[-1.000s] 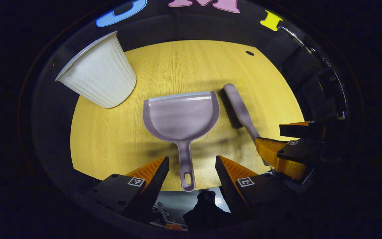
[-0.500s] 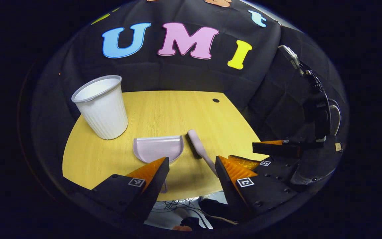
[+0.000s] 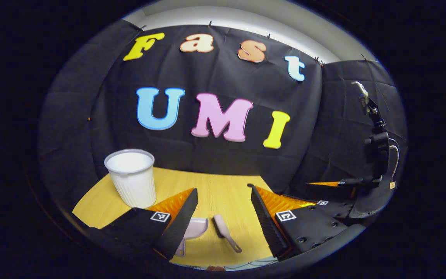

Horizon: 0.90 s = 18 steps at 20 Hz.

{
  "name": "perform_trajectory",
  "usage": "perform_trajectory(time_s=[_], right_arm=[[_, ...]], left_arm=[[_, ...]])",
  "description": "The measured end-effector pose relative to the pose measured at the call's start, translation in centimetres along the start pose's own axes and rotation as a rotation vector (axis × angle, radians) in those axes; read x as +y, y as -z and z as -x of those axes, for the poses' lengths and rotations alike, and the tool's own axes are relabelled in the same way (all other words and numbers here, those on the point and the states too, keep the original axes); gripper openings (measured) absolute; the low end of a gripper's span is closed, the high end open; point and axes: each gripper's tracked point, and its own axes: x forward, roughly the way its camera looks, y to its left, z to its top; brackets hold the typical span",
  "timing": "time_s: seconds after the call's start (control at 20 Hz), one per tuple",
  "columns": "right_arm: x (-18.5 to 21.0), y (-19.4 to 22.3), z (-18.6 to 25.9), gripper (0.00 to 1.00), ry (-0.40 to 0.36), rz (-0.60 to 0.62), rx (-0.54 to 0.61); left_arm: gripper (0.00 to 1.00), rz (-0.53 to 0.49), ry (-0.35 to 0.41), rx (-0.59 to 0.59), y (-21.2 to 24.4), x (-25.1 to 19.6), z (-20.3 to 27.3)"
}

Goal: Pick up the small broom and dustpan from the desktop, sweep the trash into the dustpan with the broom, and then empty the trash into the garbage bin.

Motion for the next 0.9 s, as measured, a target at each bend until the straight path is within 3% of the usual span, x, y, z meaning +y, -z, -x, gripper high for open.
perform_trajectory(time_s=[0.15, 0.2, 0.25, 0.4, 0.45, 0.55, 0.8, 0.9], right_arm=[[-4.4, -4.8, 2.7, 0.96, 0.021, -0.018, -0.178], [-5.8, -6.2, 3.3, 0.89, 0.027, -0.018, -0.241], [-7.7, -7.3, 3.7, 0.95, 0.053, -0.001, -0.3], [-11.2, -7.7, 4.9, 0.95, 0.083, -0.026, -0.319], [-11.8, -7.4, 4.8, 0.9, 0.083, -0.05, -0.316], [-12.8, -7.2, 5.0, 0.95, 0.088, -0.079, -0.326], [-12.2, -8.3, 5.6, 0.95, 0.069, -0.072, -0.35], [-10.9, -8.8, 6.0, 0.89, 0.056, -0.06, -0.353]], left_arm=[[0.81, -0.006, -0.047, -0.092, -0.8, -0.8, 0.7], [0.81, 0.006, -0.035, -0.115, -1.2, -1.8, 1.3], [0.81, 0.01, -0.019, -0.127, -1.9, -3.2, 1.5], [0.81, -0.011, -0.018, -0.175, -3.5, -6.3, 0.9], [0.8, -0.034, -0.024, -0.185, -3.8, -6.9, 0.8], [0.8, -0.066, -0.03, -0.205, -4.6, -7.7, 1.6], [0.8, -0.031, -0.042, -0.231, -6.6, -7.2, 2.4], [0.81, -0.017, -0.055, -0.223, -6.5, -6.3, 2.5]])
